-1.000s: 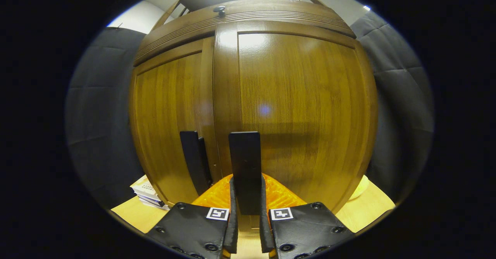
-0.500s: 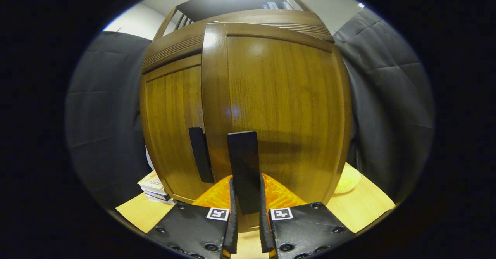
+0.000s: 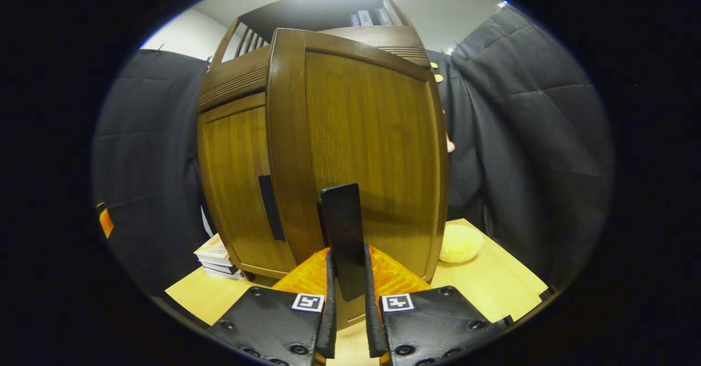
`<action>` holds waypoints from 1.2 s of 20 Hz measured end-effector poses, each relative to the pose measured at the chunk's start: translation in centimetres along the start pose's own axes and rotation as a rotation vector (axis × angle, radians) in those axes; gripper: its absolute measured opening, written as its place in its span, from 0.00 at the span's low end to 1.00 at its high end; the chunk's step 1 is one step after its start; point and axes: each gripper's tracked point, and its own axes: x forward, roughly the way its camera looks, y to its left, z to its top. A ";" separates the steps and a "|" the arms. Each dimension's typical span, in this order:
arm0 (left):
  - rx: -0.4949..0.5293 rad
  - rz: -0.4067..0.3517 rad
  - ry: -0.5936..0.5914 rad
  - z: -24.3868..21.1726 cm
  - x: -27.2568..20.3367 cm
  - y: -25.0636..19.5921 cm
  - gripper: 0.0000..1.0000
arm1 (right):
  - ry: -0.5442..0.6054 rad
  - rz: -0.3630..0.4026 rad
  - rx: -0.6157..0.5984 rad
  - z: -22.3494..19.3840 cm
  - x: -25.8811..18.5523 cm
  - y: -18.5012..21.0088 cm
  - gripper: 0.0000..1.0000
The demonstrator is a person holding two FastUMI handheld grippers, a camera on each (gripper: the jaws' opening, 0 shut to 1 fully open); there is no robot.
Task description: Open the right door of the double-door shoe cabinet with the right hand, and open the left door with the left hand.
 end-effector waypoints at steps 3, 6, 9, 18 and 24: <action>-0.012 -0.039 -0.006 -0.4 0.5 -0.4 0.80 | 0.006 -0.003 0.012 0.0 -1.5 -1.4 0.21; -0.023 -0.081 -0.010 -0.3 0.4 -1.0 0.82 | 0.007 -0.025 0.006 -0.2 -2.6 -2.7 0.24; -0.019 -0.118 -0.026 -0.1 0.9 -1.3 0.82 | 0.010 -0.043 0.001 -0.2 -3.3 -3.8 0.24; -0.036 -0.182 -0.032 0.1 1.1 -2.0 0.82 | 0.007 -0.150 -0.018 0.0 -5.8 -10.1 0.23; -0.034 -0.222 -0.028 -0.2 1.4 -2.5 0.82 | -0.010 -0.225 -0.033 0.8 -7.8 -14.8 0.02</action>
